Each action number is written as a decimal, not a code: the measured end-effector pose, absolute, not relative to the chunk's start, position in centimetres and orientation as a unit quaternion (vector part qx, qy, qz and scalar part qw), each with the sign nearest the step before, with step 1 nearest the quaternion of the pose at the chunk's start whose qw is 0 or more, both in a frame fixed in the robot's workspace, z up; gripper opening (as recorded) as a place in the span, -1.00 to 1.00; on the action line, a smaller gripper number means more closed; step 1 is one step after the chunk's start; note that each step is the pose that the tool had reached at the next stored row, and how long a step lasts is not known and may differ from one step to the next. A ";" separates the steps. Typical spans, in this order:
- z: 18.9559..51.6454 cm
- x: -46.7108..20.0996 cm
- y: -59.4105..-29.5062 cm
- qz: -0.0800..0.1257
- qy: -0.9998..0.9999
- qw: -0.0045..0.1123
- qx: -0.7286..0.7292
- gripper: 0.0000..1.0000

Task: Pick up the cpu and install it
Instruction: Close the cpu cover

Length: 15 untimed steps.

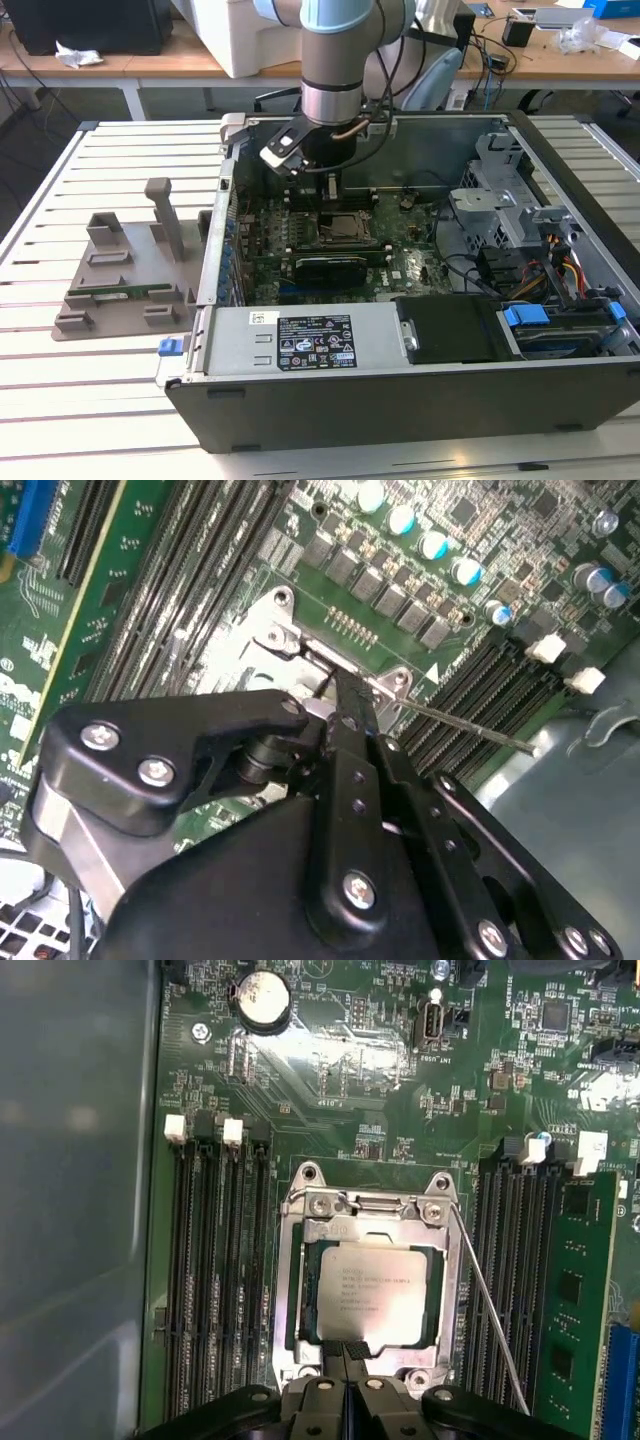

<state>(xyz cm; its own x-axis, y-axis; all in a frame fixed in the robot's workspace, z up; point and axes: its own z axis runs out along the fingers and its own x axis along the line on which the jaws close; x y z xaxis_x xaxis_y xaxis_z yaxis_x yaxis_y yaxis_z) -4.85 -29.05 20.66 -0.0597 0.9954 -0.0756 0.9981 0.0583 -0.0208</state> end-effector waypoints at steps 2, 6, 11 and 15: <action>21.4 -4.8 -29.1 -0.034 0.727 0.020 0.685 -0.79; 21.4 -1.0 -29.1 -0.053 0.727 0.000 0.684 -0.79; 21.4 0.1 -29.8 -0.056 0.727 -0.003 0.684 -0.79; 21.8 0.1 -30.7 -0.053 0.728 -0.006 0.684 -0.79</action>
